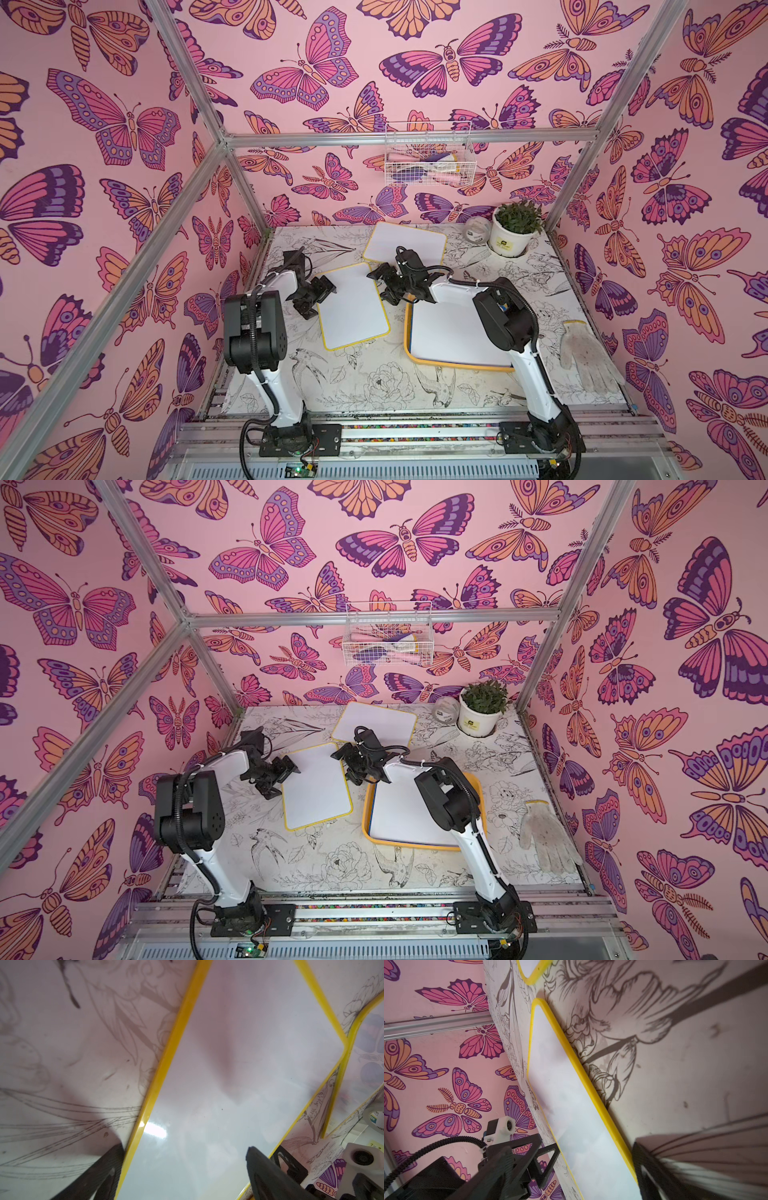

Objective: Put the whiteboard into the storage box
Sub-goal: Pick up the whiteboard at the center of the board.

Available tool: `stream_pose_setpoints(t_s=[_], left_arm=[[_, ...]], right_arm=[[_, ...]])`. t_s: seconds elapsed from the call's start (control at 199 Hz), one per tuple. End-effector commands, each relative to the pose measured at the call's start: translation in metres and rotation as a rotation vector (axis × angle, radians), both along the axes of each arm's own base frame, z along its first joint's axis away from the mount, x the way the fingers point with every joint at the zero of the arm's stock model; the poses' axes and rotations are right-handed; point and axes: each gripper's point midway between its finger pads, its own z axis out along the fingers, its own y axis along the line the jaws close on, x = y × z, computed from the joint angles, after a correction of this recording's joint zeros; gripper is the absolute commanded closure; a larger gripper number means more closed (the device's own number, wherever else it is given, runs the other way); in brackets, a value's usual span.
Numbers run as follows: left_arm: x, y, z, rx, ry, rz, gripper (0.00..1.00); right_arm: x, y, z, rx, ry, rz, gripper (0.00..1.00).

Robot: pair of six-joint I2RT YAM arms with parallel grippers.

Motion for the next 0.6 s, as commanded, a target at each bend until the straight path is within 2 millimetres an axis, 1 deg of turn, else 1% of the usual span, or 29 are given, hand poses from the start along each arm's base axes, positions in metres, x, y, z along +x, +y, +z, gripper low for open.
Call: stream_pose_setpoints(t_s=[0.0, 0.1, 0.296, 0.396, 0.477, 0.597], left_arm=[[-0.021, -0.022, -0.030, -0.101, 0.113, -0.022, 0.06], [-0.022, -0.022, -0.030, -0.100, 0.114, -0.020, 0.06], [-0.022, -0.020, -0.030, -0.098, 0.114, -0.015, 0.06], [-0.022, -0.020, -0.030, -0.099, 0.114, -0.014, 0.06], [-0.022, -0.020, -0.029, -0.098, 0.111, -0.014, 0.06], [-0.022, -0.019, -0.029, -0.101, 0.113, -0.008, 0.06]], right_arm=[[-0.040, 0.019, -0.033, 0.042, 0.167, 0.066, 0.08], [-0.037, 0.018, -0.036, 0.064, 0.169, 0.050, 0.08], [-0.031, 0.015, -0.034, 0.105, 0.187, 0.006, 0.09], [-0.030, 0.008, -0.033, 0.045, 0.165, 0.015, 0.10], [-0.031, 0.007, -0.033, 0.002, 0.139, 0.041, 0.10], [-0.032, -0.003, -0.036, -0.163, 0.055, 0.099, 0.09]])
